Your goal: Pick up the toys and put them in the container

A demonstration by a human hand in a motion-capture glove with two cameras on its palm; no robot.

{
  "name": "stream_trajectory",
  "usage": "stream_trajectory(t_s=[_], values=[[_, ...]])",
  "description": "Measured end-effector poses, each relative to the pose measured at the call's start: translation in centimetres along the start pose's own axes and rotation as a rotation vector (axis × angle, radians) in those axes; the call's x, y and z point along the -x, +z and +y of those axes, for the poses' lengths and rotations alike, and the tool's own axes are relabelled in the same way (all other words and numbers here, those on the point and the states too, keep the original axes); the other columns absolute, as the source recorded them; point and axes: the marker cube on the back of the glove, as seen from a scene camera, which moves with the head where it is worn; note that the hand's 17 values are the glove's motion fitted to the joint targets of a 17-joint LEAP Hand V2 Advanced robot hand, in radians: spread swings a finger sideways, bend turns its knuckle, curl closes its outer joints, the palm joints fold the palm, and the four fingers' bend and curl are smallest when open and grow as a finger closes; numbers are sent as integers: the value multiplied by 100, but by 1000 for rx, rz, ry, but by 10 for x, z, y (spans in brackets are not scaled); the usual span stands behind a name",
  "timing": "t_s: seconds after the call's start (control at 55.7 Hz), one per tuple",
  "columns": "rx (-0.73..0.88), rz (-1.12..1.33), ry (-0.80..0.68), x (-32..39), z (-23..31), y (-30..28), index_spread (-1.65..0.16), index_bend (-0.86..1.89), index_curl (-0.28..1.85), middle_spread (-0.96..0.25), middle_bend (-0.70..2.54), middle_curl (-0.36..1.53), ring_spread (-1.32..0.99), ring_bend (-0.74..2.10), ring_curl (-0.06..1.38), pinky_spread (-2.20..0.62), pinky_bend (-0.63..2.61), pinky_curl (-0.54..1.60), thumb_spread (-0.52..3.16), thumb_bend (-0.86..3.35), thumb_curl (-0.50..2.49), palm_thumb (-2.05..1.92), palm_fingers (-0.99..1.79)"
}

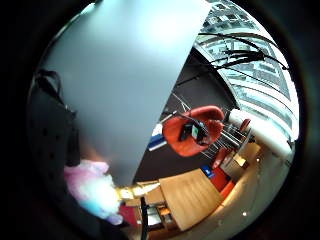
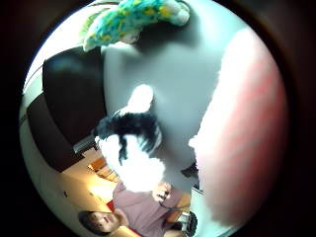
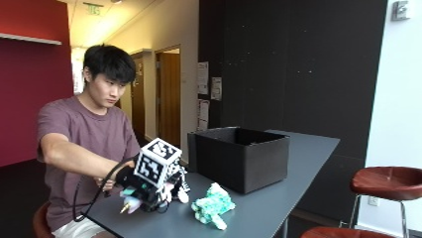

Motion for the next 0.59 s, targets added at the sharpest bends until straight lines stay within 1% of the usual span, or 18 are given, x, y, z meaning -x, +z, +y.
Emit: stream_trajectory(t_s=[0.126, 0.233, 0.287, 0.341, 0.359, 0.431, 0.593], values=[[-135, -1, -37, 43, 21, -66, -26, 94, 54, -22, 97, 58, -38, 116, 54, -36, 84, 41, 77, 13, 60, 54, 125], [-269, 57, -121, 119, 46, -137, -24, 104, 61, -21, 107, 64, -37, 124, 58, -37, 90, 45, 65, 11, 66, 55, 121], [-331, 89, -198, 165, 59, -170, -24, 107, 63, -20, 111, 66, -37, 126, 60, -37, 92, 46, 61, 11, 68, 55, 118], [-378, 129, -334, 208, 70, -194, -23, 110, 66, -19, 113, 68, -36, 128, 61, -37, 94, 48, 56, 10, 71, 55, 116], [-393, 128, -350, 223, 72, -201, -23, 111, 66, -19, 114, 69, -36, 129, 62, -37, 94, 48, 55, 10, 72, 55, 115], [-437, 111, -309, 276, 71, -226, -22, 113, 69, -18, 116, 71, -35, 131, 63, -37, 96, 49, 50, 9, 75, 56, 114], [-475, 191, -459, 379, 55, -242, -20, 115, 73, -17, 120, 74, -34, 134, 65, -38, 98, 52, 42, 8, 82, 56, 111]])
